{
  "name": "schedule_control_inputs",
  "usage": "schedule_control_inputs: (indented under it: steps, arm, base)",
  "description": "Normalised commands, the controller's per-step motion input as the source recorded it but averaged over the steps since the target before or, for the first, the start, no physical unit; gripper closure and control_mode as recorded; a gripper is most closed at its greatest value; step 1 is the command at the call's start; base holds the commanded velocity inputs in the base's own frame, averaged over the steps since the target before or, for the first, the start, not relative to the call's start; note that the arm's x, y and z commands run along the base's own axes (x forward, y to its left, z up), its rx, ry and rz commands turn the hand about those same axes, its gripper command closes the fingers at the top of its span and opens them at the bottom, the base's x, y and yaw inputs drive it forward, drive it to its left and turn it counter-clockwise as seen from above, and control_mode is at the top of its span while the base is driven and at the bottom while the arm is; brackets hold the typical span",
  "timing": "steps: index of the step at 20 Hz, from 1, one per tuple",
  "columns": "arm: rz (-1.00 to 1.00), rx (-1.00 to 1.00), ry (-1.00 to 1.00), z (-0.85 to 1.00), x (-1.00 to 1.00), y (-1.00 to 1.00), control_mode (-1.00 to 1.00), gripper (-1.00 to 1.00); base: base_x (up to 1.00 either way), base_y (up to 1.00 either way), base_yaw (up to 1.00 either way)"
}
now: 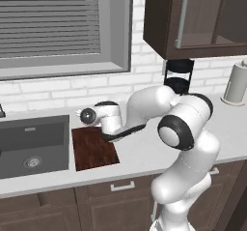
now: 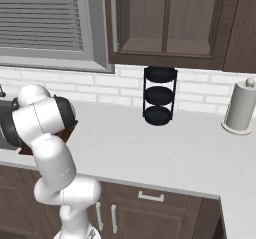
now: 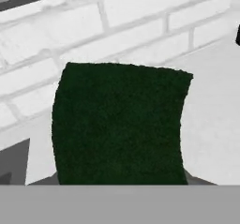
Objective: Pick up the sponge from the counter and clean the cutting board by briefly scrubbing or pressing down on the cutting board. Once finished, release the sponge.
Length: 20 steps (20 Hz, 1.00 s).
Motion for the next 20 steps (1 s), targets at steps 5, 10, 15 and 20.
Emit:
schedule_control_inputs:
  steps: [5,10,15,20]
  arm:
    - [-0.36,0.42,0.54,0.46,0.0,0.0,-1.0,1.0]
    - [-0.35,0.35,0.49,0.25,0.0,0.0,-1.0,1.0]
    - [-0.04,0.31,0.41,-0.14,0.01,-0.01,-1.0,1.0]
    - [-0.18,0.41,0.19,-0.52,0.0,0.0,-1.0,1.0]
  base:
    - [0.0,0.0,0.0]
    - [0.0,0.0,0.0]
    - [0.0,0.0,0.0]
    - [0.0,0.0,0.0]
